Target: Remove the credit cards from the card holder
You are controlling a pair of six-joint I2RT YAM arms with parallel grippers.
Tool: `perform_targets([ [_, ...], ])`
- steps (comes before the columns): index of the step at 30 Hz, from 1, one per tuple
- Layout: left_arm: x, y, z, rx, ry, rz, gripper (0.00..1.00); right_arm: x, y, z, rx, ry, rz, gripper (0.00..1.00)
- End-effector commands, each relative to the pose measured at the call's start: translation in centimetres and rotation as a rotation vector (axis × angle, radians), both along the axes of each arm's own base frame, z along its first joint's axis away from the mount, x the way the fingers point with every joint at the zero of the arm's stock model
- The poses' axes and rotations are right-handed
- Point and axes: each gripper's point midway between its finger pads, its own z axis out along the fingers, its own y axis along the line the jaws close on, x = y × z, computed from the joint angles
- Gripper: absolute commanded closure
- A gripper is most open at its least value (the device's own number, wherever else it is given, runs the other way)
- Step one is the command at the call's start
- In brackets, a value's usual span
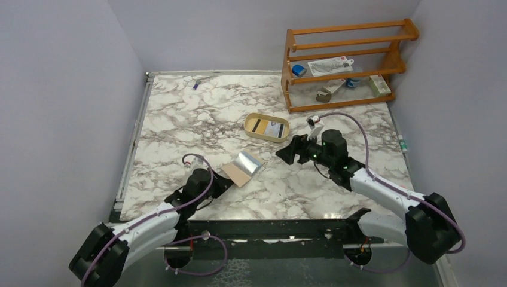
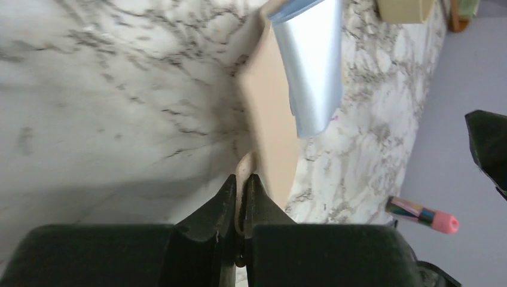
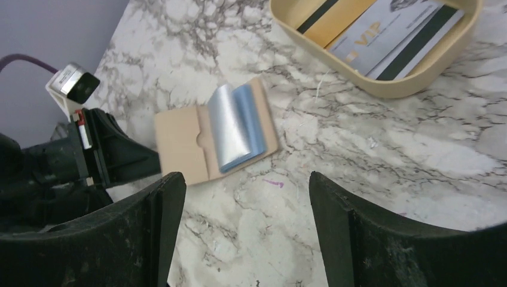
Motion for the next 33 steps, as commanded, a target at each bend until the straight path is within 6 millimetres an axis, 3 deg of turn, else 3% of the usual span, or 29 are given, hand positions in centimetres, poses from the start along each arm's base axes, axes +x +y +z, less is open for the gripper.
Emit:
perform_targets([
  [1,-2.2,4.4,-3.9,0.134,0.143,0.142,0.96,-1.8,3.0,1.5,0.065,-0.057,0.231,0.19],
  [2,-2.2,4.7,-3.5,0.118,0.134,0.165,0.93,-2.0,3.3,1.4,0.07,-0.053,0.257,0.19],
  [4,-2.4,5.2,-3.3,0.101,0.13,0.193,0.72,-2.3,3.8,0.9,0.065,-0.031,0.294,0.19],
  [5,-2.5,5.2,-3.1,0.087,0.119,0.194,0.56,-2.2,4.0,0.4,0.052,-0.016,0.302,0.2],
  [7,-2.5,5.2,-2.8,0.069,0.105,0.194,0.08,-2.0,4.4,-0.1,0.03,-0.002,0.308,0.2],
  [8,-2.6,5.2,-2.8,0.068,0.103,0.194,0.02,-2.0,4.7,-0.4,0.022,0.004,0.313,0.2],
  [14,-2.0,6.4,-2.2,0.145,0.101,0.236,0.01,-1.6,6.4,-1.2,-0.005,0.022,0.342,0.2],
  [19,0.1,6.3,2.1,0.208,-0.009,0.223,0.01,-0.7,8.3,-2.1,-0.045,0.045,0.334,0.23],
  [22,1.3,6.9,4.5,0.271,-0.057,0.24,0.01,0.5,8.9,-3.8,-0.11,0.07,0.275,0.23],
  [26,1.7,7.7,4.1,0.346,-0.007,0.282,0.02,1.8,9.3,-6.0,-0.139,0.128,0.23,0.23],
  [29,2.0,7.0,3.6,0.324,0.009,0.277,0.1,2.0,10.1,-7.3,-0.141,0.156,0.265,0.26],
  [33,2.0,6.7,3.3,0.305,0.007,0.275,0.33,1.8,11.0,-8.1,-0.119,0.176,0.319,0.34],
])
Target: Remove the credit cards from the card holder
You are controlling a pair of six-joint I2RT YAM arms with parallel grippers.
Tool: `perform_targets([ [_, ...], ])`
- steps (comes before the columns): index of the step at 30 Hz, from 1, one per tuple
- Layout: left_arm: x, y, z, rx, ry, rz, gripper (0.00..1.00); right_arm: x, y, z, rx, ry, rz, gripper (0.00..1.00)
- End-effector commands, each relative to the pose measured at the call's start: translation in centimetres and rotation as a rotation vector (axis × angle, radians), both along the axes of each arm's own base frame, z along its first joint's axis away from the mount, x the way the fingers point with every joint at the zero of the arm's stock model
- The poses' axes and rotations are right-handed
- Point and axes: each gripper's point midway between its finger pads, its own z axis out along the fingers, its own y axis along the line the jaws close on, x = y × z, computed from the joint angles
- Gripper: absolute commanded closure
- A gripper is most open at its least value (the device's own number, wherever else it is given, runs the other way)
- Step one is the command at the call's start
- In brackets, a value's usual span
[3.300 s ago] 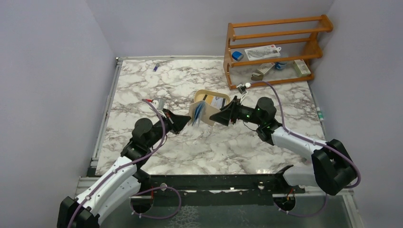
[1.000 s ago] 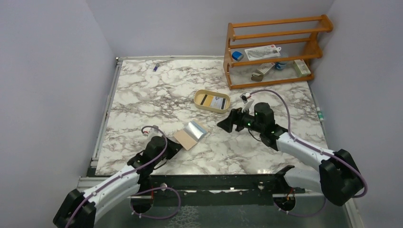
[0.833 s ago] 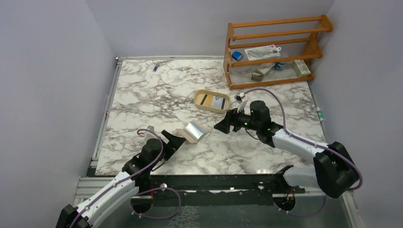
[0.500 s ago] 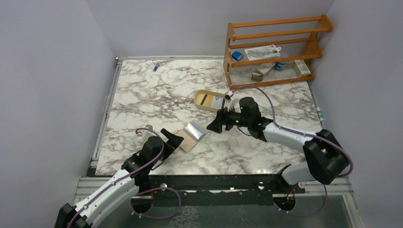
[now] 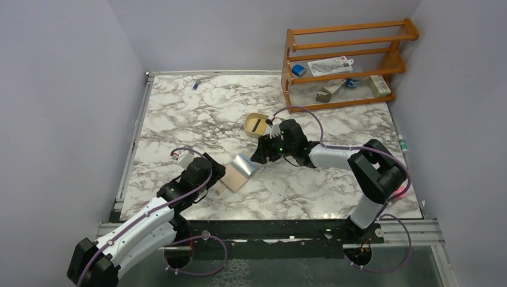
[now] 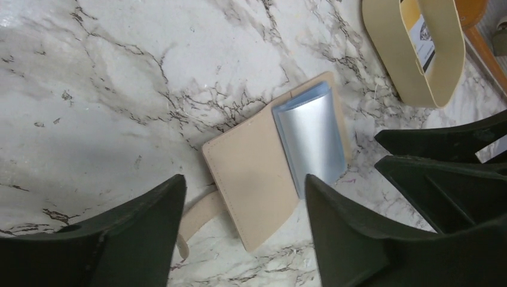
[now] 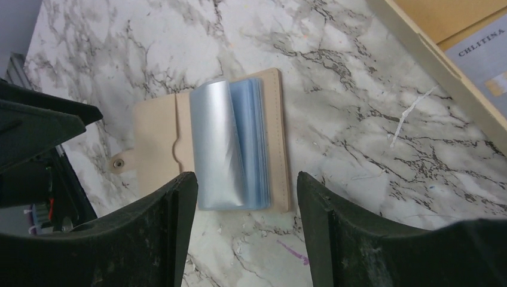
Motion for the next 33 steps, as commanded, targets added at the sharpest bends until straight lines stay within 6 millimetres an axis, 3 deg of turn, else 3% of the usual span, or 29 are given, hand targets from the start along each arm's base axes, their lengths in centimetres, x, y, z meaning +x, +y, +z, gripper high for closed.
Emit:
perform_targets([
  [1,0.1,0.9,-0.6,0.011,0.001,0.051,0.39,0.1,0.9,-0.3,0.026,0.019,0.035,0.36],
  [4,0.2,0.8,-0.2,0.006,-0.014,0.045,0.54,-0.2,1.1,-0.6,0.05,0.029,0.051,0.47],
  [7,0.3,0.8,-0.1,0.012,-0.021,0.041,0.56,-0.7,1.3,-1.5,0.06,0.061,0.073,0.53],
  [16,0.3,0.5,-0.8,0.015,-0.008,0.02,0.58,-0.5,0.3,-3.4,0.039,0.063,0.02,0.51],
  [26,0.7,-0.4,-1.3,-0.007,-0.009,-0.003,0.63,1.4,-0.4,-2.0,0.076,-0.053,-0.066,0.5],
  [33,1.2,-0.8,-0.9,-0.022,-0.028,-0.01,0.63,1.6,-1.4,-1.4,0.095,-0.105,-0.125,0.5],
])
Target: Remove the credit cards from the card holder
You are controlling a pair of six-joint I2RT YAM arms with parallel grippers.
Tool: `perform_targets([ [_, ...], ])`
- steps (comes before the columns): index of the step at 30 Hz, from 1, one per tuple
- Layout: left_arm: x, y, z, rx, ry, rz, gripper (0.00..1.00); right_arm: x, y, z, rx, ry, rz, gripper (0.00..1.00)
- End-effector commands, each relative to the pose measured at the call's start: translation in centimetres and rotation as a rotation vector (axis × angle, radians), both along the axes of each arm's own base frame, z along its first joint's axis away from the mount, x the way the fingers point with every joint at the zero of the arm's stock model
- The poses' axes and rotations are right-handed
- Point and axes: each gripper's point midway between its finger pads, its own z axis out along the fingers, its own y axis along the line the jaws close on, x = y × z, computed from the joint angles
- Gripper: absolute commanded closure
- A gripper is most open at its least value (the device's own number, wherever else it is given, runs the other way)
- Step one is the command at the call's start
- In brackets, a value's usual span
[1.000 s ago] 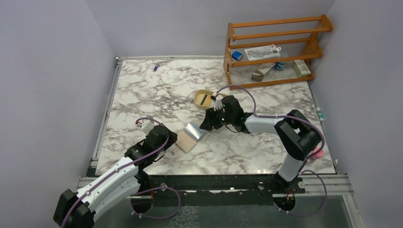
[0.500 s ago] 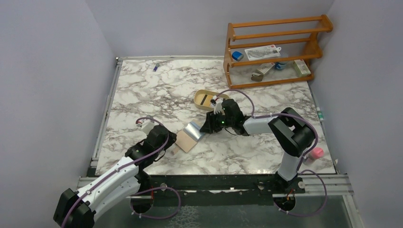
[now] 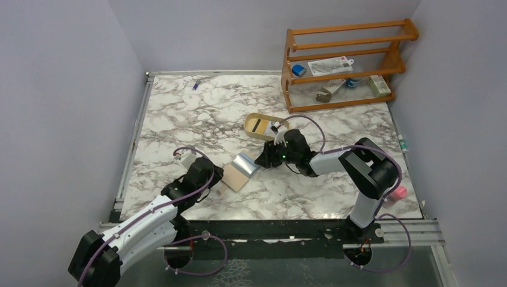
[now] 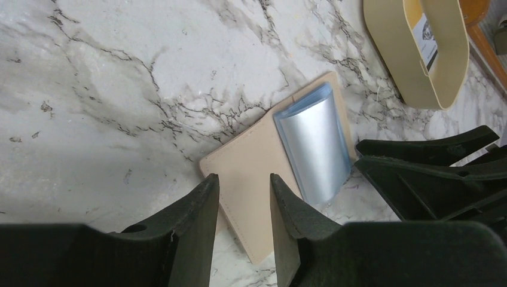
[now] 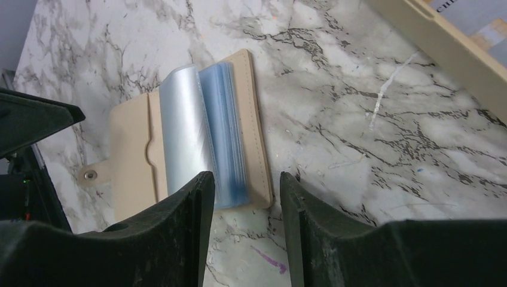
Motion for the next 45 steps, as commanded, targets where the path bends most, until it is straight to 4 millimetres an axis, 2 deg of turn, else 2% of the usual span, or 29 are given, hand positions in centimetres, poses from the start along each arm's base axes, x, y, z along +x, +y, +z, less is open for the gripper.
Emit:
perform_targets([
  [1,0.6,-0.6,0.7,-0.03,-0.029,-0.008,0.63,1.5,-0.6,2.4,0.056,-0.107,-0.076,0.5],
  [9,0.7,-1.0,-0.3,-0.034,-0.008,-0.022,0.66,0.1,1.3,1.3,0.098,-0.019,0.044,0.5],
  [15,0.9,-0.9,-0.1,-0.034,-0.017,-0.017,0.67,-1.2,1.6,-0.1,0.115,0.054,0.081,0.51],
  [18,0.9,-0.7,0.0,-0.025,-0.018,-0.013,0.67,-1.2,1.2,-1.0,0.104,0.067,0.057,0.51],
  [22,0.8,-0.6,-0.3,-0.027,-0.014,-0.012,0.67,-0.6,0.8,-1.1,0.084,0.053,0.017,0.48],
  [30,0.8,-0.7,-0.7,-0.038,-0.011,-0.016,0.68,-0.6,0.7,-2.4,0.06,0.083,0.01,0.49],
  [33,0.8,-0.6,-1.1,-0.035,-0.007,-0.013,0.69,-1.0,1.1,-2.8,0.07,0.11,0.034,0.52],
  [38,0.6,-0.6,-2.0,-0.034,0.004,-0.014,0.71,-1.8,1.4,-3.7,0.083,0.157,0.064,0.69],
  [42,0.3,-0.4,-2.9,-0.032,0.019,-0.011,0.73,-2.3,1.3,-4.2,0.081,0.175,0.073,0.77],
  [45,0.2,-0.3,-3.6,-0.029,0.026,-0.007,0.73,-2.4,1.2,-4.2,0.077,0.175,0.078,0.93],
])
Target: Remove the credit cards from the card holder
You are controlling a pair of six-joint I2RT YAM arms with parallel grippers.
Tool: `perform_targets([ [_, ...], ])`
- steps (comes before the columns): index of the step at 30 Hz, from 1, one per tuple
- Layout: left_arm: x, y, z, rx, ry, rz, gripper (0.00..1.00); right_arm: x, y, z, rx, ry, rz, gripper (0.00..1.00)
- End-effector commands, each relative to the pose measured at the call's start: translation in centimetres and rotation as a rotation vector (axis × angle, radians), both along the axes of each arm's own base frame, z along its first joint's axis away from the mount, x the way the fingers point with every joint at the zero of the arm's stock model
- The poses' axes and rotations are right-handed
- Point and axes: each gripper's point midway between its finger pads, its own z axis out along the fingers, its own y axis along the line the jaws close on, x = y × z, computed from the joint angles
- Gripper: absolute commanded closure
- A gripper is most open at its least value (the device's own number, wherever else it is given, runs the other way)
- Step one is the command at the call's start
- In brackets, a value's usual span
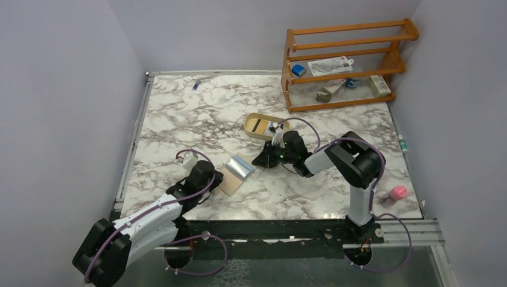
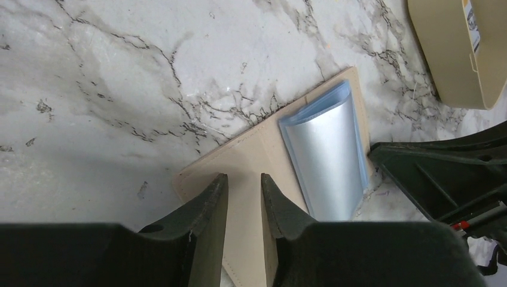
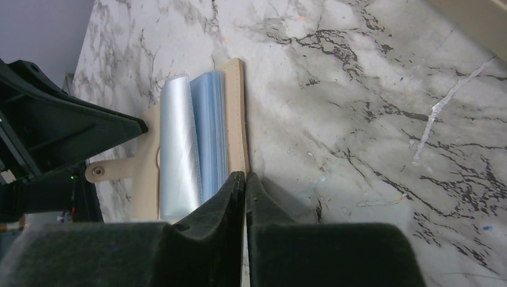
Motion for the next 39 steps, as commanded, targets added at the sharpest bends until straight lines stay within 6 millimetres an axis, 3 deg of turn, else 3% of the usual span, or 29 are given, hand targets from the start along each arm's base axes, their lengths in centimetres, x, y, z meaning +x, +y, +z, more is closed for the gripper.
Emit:
perform_targets([
  [1,-0.1,0.0,-0.8,-0.019,0.004,0.006,0.73,-1.9,-1.0,-3.1,-0.069,0.092,0.032,0.98],
  [9,0.3,0.4,-1.9,0.008,0.001,0.022,0.74,-2.6,-0.6,-1.7,-0.041,0.076,0.085,0.97],
  [11,0.2,0.7,-2.5,0.019,0.011,0.027,0.76,-2.8,-0.6,-1.5,-0.043,0.078,0.099,0.72],
  [13,0.0,0.8,-3.2,0.029,0.024,0.028,0.78,-2.8,-0.6,-1.6,-0.054,0.082,0.102,0.55],
  [18,-0.5,0.8,-4.5,0.023,0.046,0.02,0.84,-3.4,-0.5,-2.1,-0.051,0.131,0.128,0.37],
  [24,-0.3,0.7,-4.7,0.019,0.034,0.018,0.86,-5.2,0.3,-2.1,0.031,0.226,0.2,0.36],
  [29,-0.1,0.5,-4.6,0.016,0.025,0.015,0.87,-6.4,1.1,-1.2,0.124,0.262,0.28,0.4],
  [35,0.2,0.0,-4.9,0.016,0.035,-0.003,0.87,-6.5,1.5,-0.2,0.148,0.241,0.32,0.45],
  [39,0.3,0.0,-4.8,0.02,0.031,-0.006,0.87,-6.4,1.4,-0.1,0.136,0.23,0.315,0.56],
])
